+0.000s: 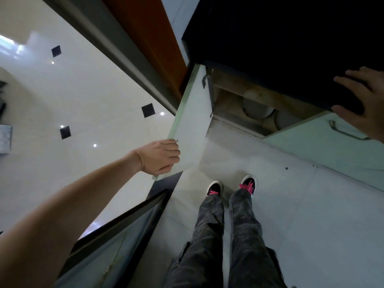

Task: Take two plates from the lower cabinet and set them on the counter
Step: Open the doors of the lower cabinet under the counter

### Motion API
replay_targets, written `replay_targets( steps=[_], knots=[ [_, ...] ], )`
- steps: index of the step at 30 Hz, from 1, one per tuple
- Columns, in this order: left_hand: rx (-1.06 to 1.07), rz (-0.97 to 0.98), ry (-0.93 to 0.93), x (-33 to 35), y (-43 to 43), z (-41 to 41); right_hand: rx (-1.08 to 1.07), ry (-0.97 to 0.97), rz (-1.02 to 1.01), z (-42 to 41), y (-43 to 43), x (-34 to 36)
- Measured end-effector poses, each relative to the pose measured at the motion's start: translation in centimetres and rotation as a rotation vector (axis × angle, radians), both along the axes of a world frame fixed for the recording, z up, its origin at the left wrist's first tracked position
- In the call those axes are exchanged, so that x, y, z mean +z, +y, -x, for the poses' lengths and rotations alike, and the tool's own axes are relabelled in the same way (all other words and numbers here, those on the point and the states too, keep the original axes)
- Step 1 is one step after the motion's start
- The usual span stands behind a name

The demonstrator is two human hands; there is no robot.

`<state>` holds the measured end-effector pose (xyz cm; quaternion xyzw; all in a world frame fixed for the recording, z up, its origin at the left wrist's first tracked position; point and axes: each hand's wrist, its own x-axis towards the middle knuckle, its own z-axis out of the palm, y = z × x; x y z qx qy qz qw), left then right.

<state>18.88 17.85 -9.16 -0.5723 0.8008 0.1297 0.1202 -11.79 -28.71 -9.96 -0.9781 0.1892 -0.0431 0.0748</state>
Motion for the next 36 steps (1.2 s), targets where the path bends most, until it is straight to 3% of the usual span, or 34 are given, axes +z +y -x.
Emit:
replay_targets(
  steps=[6,12,18,23,25,30,36],
  knots=[
    [-0.111,-0.062,-0.104,0.6,1.2,-4.5,-0.004,0.148,-0.010,0.4,-1.0,-1.9],
    [-0.119,0.000,-0.062,-0.2,1.2,-4.4,-0.021,0.046,0.009,0.0,-0.4,0.6],
    [0.139,0.030,0.008,0.8,-3.0,-0.4,-0.134,0.070,-0.141,-0.3,2.8,4.3],
    [0.240,0.261,0.195,3.4,-15.5,7.0,-0.485,-0.378,-0.143,2.8,9.2,5.0],
    [0.249,0.335,0.247,4.1,-21.2,10.0,-0.592,-0.458,-0.161,4.4,11.4,3.4],
    [0.266,0.321,0.239,3.1,-31.9,15.1,-0.760,-0.225,-0.305,5.6,11.3,-1.9],
    [0.269,0.337,0.079,0.3,-35.9,15.8,-0.704,-0.085,-0.265,3.3,8.8,-5.5]
  ],
)
